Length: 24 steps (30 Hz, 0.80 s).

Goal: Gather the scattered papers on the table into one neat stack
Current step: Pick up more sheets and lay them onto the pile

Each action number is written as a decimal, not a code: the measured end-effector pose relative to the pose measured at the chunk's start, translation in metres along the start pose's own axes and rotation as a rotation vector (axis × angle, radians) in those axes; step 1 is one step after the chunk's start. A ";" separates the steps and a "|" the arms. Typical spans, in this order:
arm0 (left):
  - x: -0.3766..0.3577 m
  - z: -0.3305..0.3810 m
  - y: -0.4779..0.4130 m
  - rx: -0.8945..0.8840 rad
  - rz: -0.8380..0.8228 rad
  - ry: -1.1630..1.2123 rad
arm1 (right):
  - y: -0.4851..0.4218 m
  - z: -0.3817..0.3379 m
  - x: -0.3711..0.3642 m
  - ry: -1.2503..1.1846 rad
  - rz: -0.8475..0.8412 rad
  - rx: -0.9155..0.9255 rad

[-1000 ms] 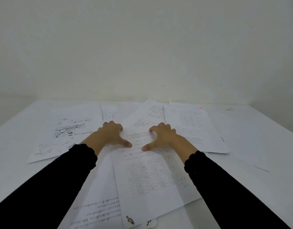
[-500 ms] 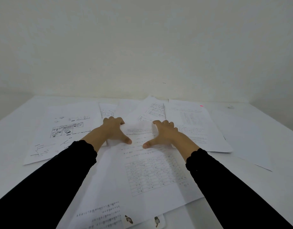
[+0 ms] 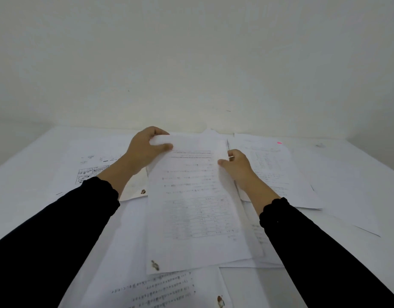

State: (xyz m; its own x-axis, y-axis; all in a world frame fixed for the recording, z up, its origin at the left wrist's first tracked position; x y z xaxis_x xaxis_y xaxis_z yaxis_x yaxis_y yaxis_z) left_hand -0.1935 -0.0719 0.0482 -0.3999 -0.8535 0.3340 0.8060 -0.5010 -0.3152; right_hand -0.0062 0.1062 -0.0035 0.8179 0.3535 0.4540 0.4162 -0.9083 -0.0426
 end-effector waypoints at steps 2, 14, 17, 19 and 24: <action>0.010 -0.015 -0.003 0.068 0.051 0.002 | -0.001 -0.002 0.004 -0.020 0.039 0.012; 0.104 -0.134 0.027 0.681 0.191 -0.947 | -0.006 0.004 0.012 -0.091 0.157 -0.050; 0.093 -0.126 0.021 0.532 0.163 -1.009 | -0.007 0.005 0.009 -0.095 0.161 -0.080; 0.081 -0.117 0.015 0.454 0.142 -1.000 | -0.008 0.004 0.006 -0.101 0.160 -0.077; 0.066 -0.107 0.006 0.386 0.143 -0.950 | -0.010 0.007 -0.006 -0.133 0.128 -0.095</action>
State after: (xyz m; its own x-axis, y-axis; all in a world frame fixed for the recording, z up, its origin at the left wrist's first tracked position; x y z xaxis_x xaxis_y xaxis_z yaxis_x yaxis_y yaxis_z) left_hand -0.2612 -0.1467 -0.0266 0.0848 -0.3528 0.9318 0.9709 -0.1808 -0.1568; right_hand -0.0124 0.1147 -0.0121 0.9097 0.2542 0.3283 0.2710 -0.9625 -0.0059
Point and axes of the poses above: each hand's wrist, its own y-axis away from the middle knuckle, its own x-axis out of the back of the hand, z = x × y, the point moved 10 cm from there along -y, towards the middle knuckle, and after that the axes turned 10 degrees about z, right-handed, at the moved point
